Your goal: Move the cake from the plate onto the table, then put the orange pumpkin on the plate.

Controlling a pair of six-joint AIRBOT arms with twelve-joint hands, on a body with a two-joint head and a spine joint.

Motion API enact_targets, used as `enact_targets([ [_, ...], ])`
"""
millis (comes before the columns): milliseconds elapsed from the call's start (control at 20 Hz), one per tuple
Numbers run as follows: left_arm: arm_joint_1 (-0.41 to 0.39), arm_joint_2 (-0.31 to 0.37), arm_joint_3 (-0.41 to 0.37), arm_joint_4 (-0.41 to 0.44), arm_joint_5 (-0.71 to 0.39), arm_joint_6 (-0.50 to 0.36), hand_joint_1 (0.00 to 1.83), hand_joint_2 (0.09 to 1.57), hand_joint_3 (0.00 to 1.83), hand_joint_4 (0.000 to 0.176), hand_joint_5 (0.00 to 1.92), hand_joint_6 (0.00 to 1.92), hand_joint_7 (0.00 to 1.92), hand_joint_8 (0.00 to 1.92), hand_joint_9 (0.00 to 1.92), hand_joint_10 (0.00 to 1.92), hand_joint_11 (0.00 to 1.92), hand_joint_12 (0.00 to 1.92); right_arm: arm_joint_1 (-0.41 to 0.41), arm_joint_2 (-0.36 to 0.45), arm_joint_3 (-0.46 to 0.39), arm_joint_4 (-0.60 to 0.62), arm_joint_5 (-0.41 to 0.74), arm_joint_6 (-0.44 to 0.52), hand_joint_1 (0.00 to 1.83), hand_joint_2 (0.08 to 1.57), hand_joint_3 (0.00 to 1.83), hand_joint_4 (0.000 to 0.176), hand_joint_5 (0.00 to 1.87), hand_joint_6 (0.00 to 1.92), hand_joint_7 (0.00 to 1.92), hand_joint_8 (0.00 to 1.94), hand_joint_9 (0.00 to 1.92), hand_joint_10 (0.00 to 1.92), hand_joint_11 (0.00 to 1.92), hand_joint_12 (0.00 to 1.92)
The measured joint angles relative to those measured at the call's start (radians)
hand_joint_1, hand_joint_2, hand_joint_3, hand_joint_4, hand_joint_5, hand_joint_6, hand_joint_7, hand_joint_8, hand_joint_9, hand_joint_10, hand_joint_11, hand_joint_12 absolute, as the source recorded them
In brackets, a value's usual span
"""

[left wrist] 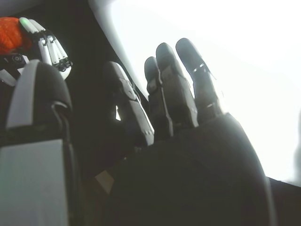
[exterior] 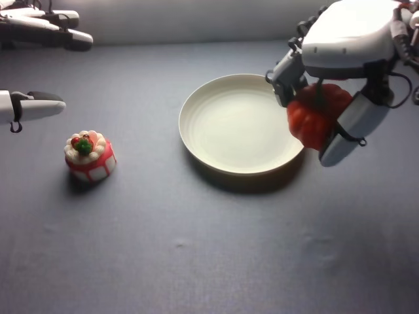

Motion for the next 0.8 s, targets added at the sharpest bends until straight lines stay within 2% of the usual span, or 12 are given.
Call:
enact_targets([
  [50,0.0,-0.002,0.0,-0.001,0.002,0.0,0.97,1.09,0.0,0.066,0.4,0.0,0.31,0.0,0.38,0.0,0.0,1.07,0.007,-0.006,0.009,0.002,-0.002,0.0,1.11,0.9,0.67,0.0,0.81,1.5,0.99,1.92,1.05,1.92,1.07,1.92],
  [100,0.0,-0.003,0.005,0.004,0.002,0.0,0.96,1.09,0.0,0.069,0.4,0.0,0.31,0.0,0.39,0.0,0.0,1.1,0.016,-0.02,0.029,0.035,-0.004,-0.006,1.22,0.79,0.84,0.0,0.89,1.3,0.93,1.67,0.99,1.92,0.99,1.92],
  [150,0.0,-0.004,0.006,0.004,0.002,-0.001,0.96,1.09,0.0,0.069,0.4,0.0,0.31,0.0,0.39,0.0,0.0,1.1,0.021,-0.03,0.044,0.087,-0.008,-0.042,1.22,0.79,0.84,0.0,0.89,1.3,0.93,1.67,0.99,1.92,0.99,1.92],
  [250,-0.003,-0.016,0.013,0.0,0.002,0.0,0.98,1.08,0.0,0.089,0.37,0.0,0.3,0.0,0.4,0.0,0.0,1.1,0.021,-0.056,0.07,0.183,-0.028,-0.136,1.23,0.88,0.69,0.0,0.85,1.19,0.85,1.65,0.99,1.92,1.02,1.92],
  [300,-0.003,-0.021,0.017,0.01,0.0,0.0,0.99,1.05,0.0,0.096,0.37,0.0,0.29,0.0,0.42,0.01,0.0,1.1,0.021,-0.063,0.073,0.211,-0.032,-0.164,1.14,0.94,0.56,0.0,0.83,1.34,0.98,1.87,1.08,1.92,1.13,1.92],
  [350,-0.003,-0.029,0.02,0.012,0.0,-0.001,0.99,1.05,0.0,0.096,0.37,0.0,0.29,0.0,0.42,0.01,0.0,1.1,0.021,-0.071,0.08,0.221,-0.029,-0.176,1.14,0.94,0.56,0.0,0.83,1.34,0.98,1.87,1.08,1.92,1.13,1.92],
  [400,-0.009,-0.039,0.027,0.017,0.002,0.0,1.01,1.03,0.0,0.09,0.37,0.0,0.34,0.01,0.46,0.02,0.0,1.17,0.021,-0.09,0.103,0.248,-0.024,-0.189,1.11,1.1,0.24,0.0,0.8,1.35,0.98,1.94,1.08,1.92,1.14,1.92],
  [450,-0.014,-0.047,0.035,0.024,-0.001,0.0,1.01,1.03,0.0,0.09,0.37,0.0,0.34,0.01,0.46,0.02,0.0,1.17,0.021,-0.106,0.123,0.261,-0.021,-0.193,1.11,1.1,0.24,0.0,0.8,1.35,0.98,1.94,1.08,1.92,1.14,1.92],
  [500,-0.022,-0.059,0.047,0.032,-0.005,0.0,0.98,1.04,0.0,0.095,0.35,0.0,0.28,0.0,0.45,0.01,0.0,1.17,0.02,-0.137,0.158,0.279,-0.019,-0.196,1.21,0.97,0.44,0.0,0.89,1.13,0.87,1.6,0.93,1.85,0.96,1.92],
  [600,-0.029,-0.065,0.055,0.036,-0.008,-0.001,0.98,1.04,0.0,0.093,0.34,0.0,0.29,0.0,0.46,0.01,0.0,1.14,0.019,-0.172,0.188,0.279,-0.018,-0.203,1.2,0.87,0.64,0.004,0.89,1.27,0.89,1.4,0.9,1.75,0.89,1.92],
  [650,-0.031,-0.065,0.056,0.038,-0.011,0.0,0.97,1.05,0.0,0.094,0.32,0.0,0.29,0.0,0.47,0.01,0.0,1.14,0.015,-0.187,0.195,0.279,-0.016,-0.206,1.22,0.76,0.84,0.0,0.93,1.28,0.92,1.49,0.97,1.82,0.99,1.92],
  [800,-0.035,-0.065,0.062,0.04,-0.021,-0.001,0.95,1.07,0.01,0.095,0.29,0.0,0.28,0.0,0.46,0.0,0.0,1.14,0.014,-0.222,0.218,0.279,0.005,-0.207,1.14,0.88,0.57,0.0,0.91,1.26,1.04,1.7,1.06,1.9,1.11,1.92],
])
